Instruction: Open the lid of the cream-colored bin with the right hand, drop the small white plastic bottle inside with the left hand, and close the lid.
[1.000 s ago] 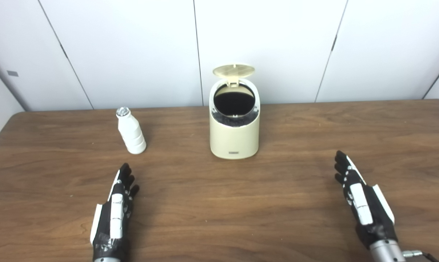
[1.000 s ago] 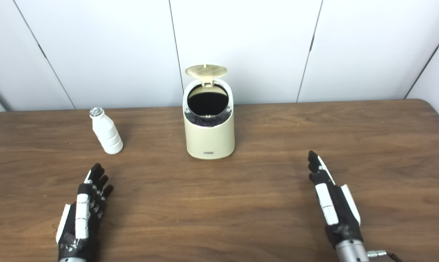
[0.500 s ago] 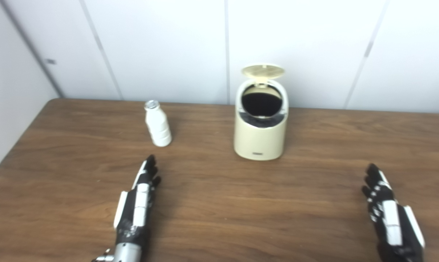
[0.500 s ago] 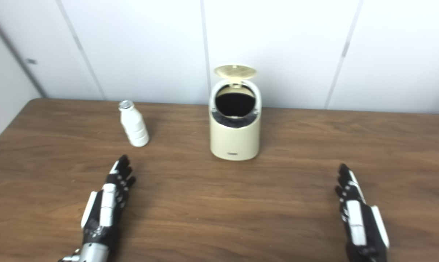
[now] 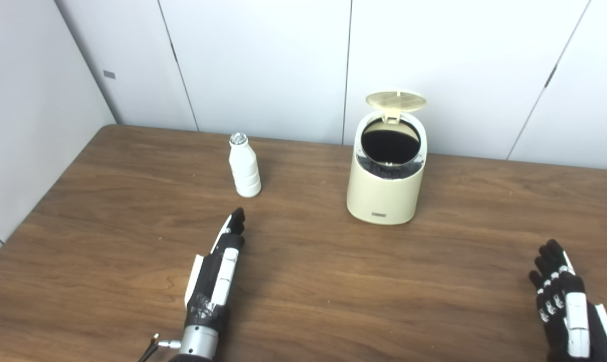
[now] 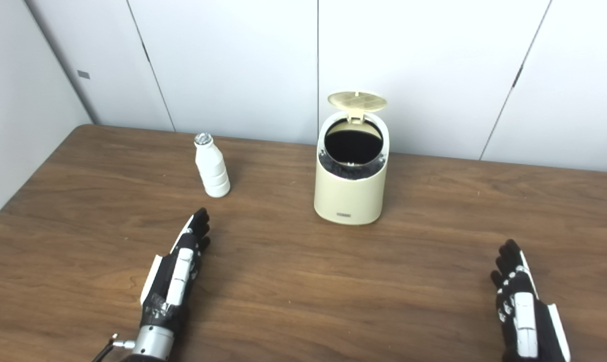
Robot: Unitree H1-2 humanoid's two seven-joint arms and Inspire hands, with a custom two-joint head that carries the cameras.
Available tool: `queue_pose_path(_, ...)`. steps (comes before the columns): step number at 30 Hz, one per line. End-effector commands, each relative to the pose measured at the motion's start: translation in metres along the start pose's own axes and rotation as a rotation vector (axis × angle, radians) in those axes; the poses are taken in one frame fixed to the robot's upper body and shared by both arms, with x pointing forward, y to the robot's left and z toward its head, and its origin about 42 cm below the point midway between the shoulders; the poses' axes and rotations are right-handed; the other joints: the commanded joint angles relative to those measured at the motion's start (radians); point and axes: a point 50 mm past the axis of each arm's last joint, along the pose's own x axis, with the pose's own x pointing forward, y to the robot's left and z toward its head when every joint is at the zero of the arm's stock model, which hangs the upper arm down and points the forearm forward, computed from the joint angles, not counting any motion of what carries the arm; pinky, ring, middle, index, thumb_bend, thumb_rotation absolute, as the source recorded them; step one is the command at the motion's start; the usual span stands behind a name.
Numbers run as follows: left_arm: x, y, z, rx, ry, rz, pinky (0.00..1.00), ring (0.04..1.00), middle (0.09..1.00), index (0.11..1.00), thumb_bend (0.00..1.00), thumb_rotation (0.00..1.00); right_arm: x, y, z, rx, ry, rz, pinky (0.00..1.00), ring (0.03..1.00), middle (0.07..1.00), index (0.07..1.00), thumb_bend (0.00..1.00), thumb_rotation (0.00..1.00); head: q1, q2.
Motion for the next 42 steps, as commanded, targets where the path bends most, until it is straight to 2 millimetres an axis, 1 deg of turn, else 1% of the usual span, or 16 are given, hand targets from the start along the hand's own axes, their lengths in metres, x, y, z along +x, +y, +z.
queue_pose_path(1, -0.008, -0.003, 0.002, 0.052, -0.025, 0.032, 0.96, 0.968, 0.959, 0.963, 0.62, 0.72, 0.006, -0.005, 0.013, -0.009, -0.072, 0.018, 1.0, 0.997, 0.989, 0.997, 0.55, 0.96, 0.004, -0.001)
queue_pose_path(4, 0.0, 0.003, 0.015, 0.188, -0.092, 0.052, 0.9, 0.939, 0.938, 0.944, 0.64, 0.49, 0.008, -0.006, 0.014, -0.011, -0.072, 0.024, 1.0, 0.997, 0.987, 0.994, 0.57, 0.95, -0.005, -0.004)
queue_pose_path(5, 0.003, 0.005, 0.021, 0.249, -0.103, 0.064, 0.89, 0.925, 0.929, 0.939, 0.68, 0.44, 0.008, -0.006, 0.014, -0.013, -0.071, 0.023, 1.0, 0.999, 0.985, 0.992, 0.59, 0.95, -0.005, -0.005)
queue_pose_path(6, 0.007, 0.008, 0.027, 0.295, -0.117, 0.079, 0.88, 0.916, 0.924, 0.933, 0.71, 0.42, 0.008, -0.007, 0.013, -0.016, -0.068, 0.02, 1.0, 0.997, 0.982, 0.989, 0.6, 0.94, -0.006, -0.007)
queue_pose_path(8, 0.016, 0.015, 0.041, 0.378, -0.156, 0.103, 0.84, 0.907, 0.925, 0.924, 0.77, 0.32, 0.009, -0.006, 0.012, -0.012, -0.062, 0.013, 0.97, 0.979, 0.97, 0.974, 0.62, 0.92, -0.006, -0.008)
queue_pose_path(10, 0.027, 0.023, 0.054, 0.474, -0.186, 0.127, 0.81, 0.897, 0.923, 0.924, 0.81, 0.28, 0.009, -0.006, 0.011, -0.012, -0.055, 0.008, 0.96, 0.973, 0.963, 0.966, 0.64, 0.91, -0.003, -0.01)
queue_pose_path(12, 0.037, 0.029, 0.064, 0.574, -0.179, 0.145, 0.77, 0.878, 0.914, 0.924, 0.84, 0.27, 0.009, -0.006, 0.011, -0.009, -0.054, 0.007, 0.96, 0.973, 0.962, 0.963, 0.65, 0.91, -0.003, -0.009)
queue_pose_path(15, 0.054, 0.041, 0.078, 0.72, -0.152, 0.157, 0.79, 0.905, 0.937, 0.958, 0.89, 0.29, 0.009, -0.005, 0.011, -0.009, -0.051, 0.007, 0.97, 0.975, 0.963, 0.962, 0.66, 0.9, -0.004, -0.01)
queue_pose_path(16, 0.061, 0.044, 0.082, 0.76, -0.152, 0.167, 0.77, 0.897, 0.927, 0.956, 0.92, 0.3, 0.01, -0.005, 0.011, -0.015, -0.051, 0.008, 0.97, 0.973, 0.959, 0.962, 0.66, 0.9, -0.006, -0.009)
queue_pose_path(17, 0.065, 0.046, 0.085, 0.785, -0.152, 0.174, 0.75, 0.892, 0.92, 0.956, 0.95, 0.3, 0.01, -0.006, 0.012, -0.02, -0.052, 0.01, 0.97, 0.977, 0.959, 0.966, 0.66, 0.9, -0.006, -0.009)
queue_pose_path(20, 0.081, 0.053, 0.092, 0.822, -0.161, 0.19, 0.73, 0.897, 0.935, 0.957, 0.97, 0.33, 0.011, -0.007, 0.012, -0.046, -0.052, 0.009, 0.95, 0.971, 0.951, 0.968, 0.65, 0.91, -0.005, -0.007)
queue_pose_path(24, 0.1, 0.059, 0.102, 0.9, -0.142, 0.204, 0.78, 0.962, 0.97, 0.967, 0.98, 0.37, 0.012, -0.006, 0.015, -0.021, -0.054, 0.004, 0.94, 0.961, 0.943, 0.958, 0.66, 0.88, -0.002, -0.005)
queue_pose_path(27, 0.113, 0.061, 0.106, 0.939, -0.115, 0.206, 0.76, 0.97, 0.973, 0.967, 0.99, 0.38, 0.013, -0.005, 0.016, -0.031, -0.057, 0.007, 0.93, 0.958, 0.941, 0.958, 0.66, 0.88, 0.001, -0.008)
queue_pose_path(35, 0.154, 0.06, 0.098, 0.944, -0.091, 0.139, 0.75, 0.946, 0.959, 0.957, 1.0, 0.37, 0.011, -0.003, 0.017, -0.037, -0.044, 0.008, 0.98, 0.978, 0.964, 0.964, 0.64, 0.91, -0.006, -0.002)
queue_pose_path(39, 0.177, 0.055, 0.091, 0.94, -0.074, 0.09, 0.69, 0.906, 0.939, 0.965, 1.0, 0.39, 0.01, -0.001, 0.018, -0.039, -0.043, 0.007, 0.97, 0.973, 0.958, 0.968, 0.62, 0.92, -0.014, -0.001)
queue_pose_path(42, 0.191, 0.052, 0.087, 0.932, -0.075, 0.069, 0.7, 0.9, 0.92, 0.946, 1.0, 0.38, 0.009, 0.001, 0.019, -0.045, -0.042, 0.007, 0.97, 0.974, 0.956, 0.97, 0.63, 0.92, -0.018, 0.0)
